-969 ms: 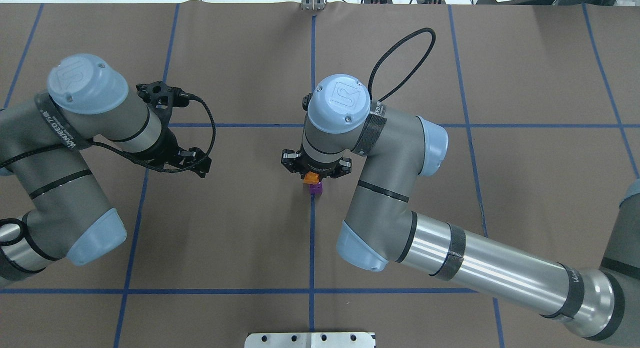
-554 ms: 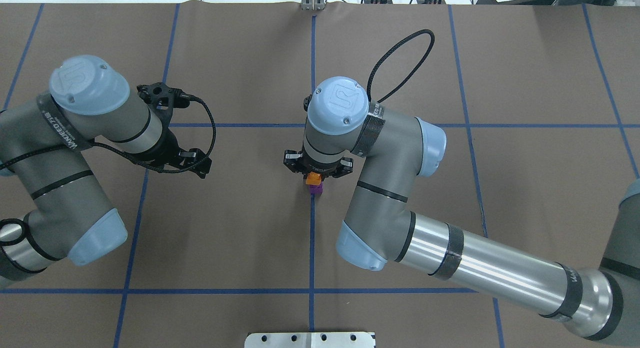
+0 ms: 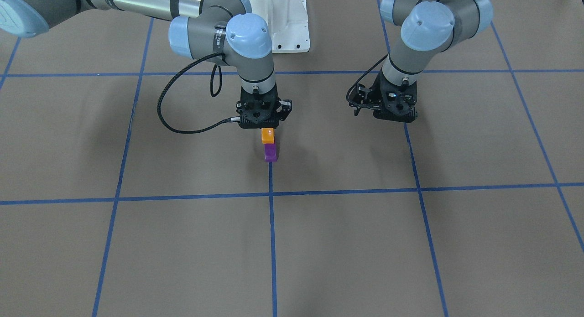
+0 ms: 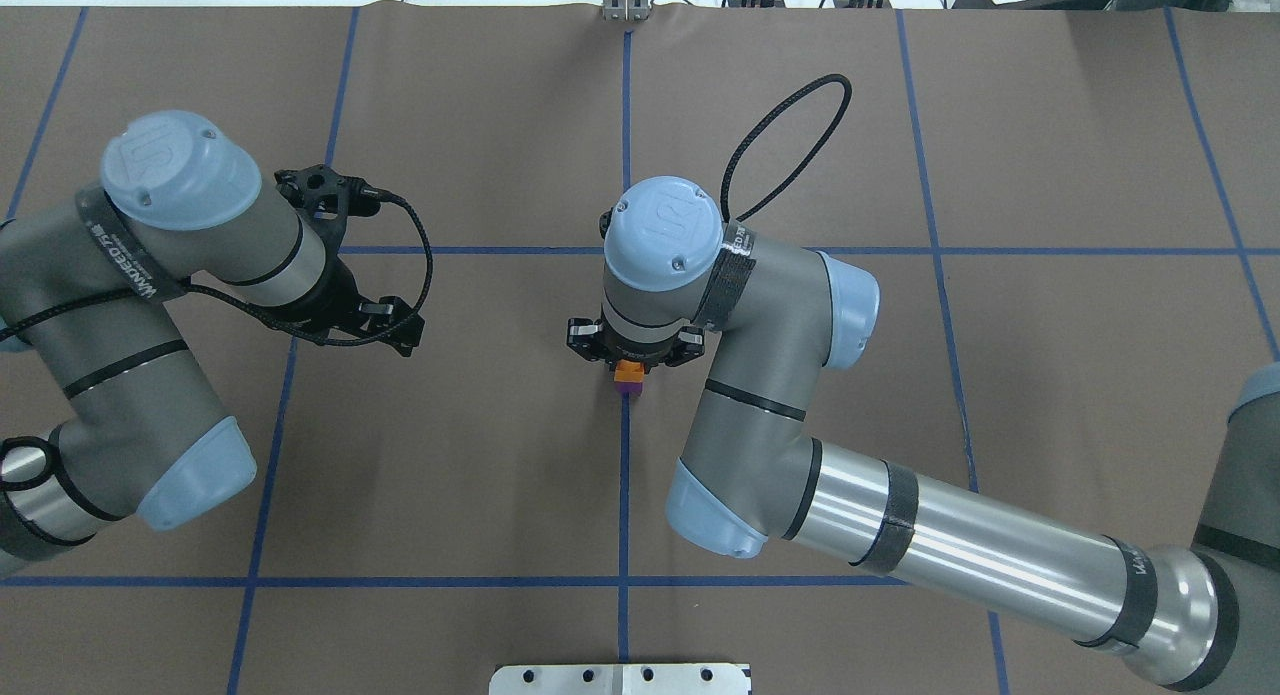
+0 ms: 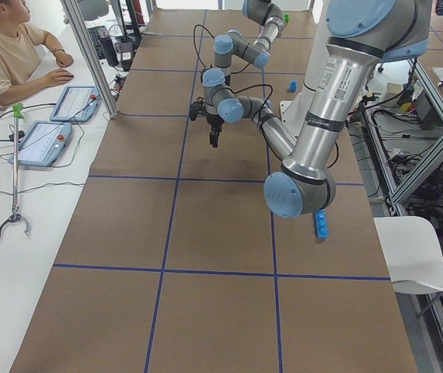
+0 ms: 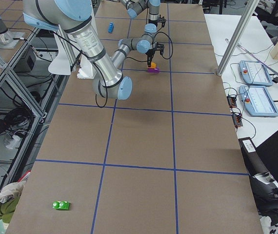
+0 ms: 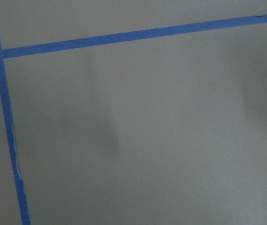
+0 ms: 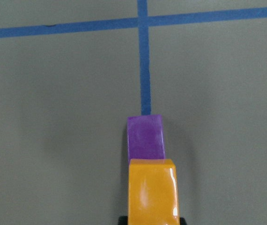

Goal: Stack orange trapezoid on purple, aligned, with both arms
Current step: 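Lower the orange trapezoid onto the purple block, aligning it, and release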

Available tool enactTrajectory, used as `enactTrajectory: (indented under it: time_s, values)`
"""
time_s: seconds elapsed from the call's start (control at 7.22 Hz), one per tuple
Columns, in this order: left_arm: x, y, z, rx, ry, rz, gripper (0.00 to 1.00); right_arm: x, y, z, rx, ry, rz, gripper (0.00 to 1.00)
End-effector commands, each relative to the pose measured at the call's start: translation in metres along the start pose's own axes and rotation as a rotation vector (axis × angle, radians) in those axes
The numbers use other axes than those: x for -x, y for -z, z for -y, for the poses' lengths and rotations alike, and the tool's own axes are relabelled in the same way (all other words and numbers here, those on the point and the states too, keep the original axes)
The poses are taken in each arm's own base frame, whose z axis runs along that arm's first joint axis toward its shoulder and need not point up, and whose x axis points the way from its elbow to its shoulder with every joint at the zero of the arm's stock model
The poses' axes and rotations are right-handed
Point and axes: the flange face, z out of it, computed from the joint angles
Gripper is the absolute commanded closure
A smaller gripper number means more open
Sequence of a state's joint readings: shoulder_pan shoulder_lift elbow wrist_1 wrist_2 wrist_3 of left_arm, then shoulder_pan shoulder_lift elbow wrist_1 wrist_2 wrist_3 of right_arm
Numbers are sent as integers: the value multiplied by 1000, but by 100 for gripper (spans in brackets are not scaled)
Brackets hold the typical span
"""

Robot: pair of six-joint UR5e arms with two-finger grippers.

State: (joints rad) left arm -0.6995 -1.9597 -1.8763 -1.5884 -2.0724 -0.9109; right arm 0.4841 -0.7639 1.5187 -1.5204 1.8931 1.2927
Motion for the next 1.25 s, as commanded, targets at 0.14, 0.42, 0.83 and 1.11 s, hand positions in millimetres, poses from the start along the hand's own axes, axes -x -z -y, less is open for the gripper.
enactTrajectory:
  time_s: [0.14,0.42,0.83,1.11]
  values:
    - [-1,2,0,-3,1,-4,0,1,-6,-4,-3,30,-9,100]
    - [-1,1,0,-2,4,-2,0,0,-8,-5,-3,41,-14,100]
    - [-2,2,0,-3,2,-4,0,1,-9,-7,-7,62,-16,100]
    - [-2,1,0,-1,2,-3,0,3,-8,-9,-28,66,-20,1]
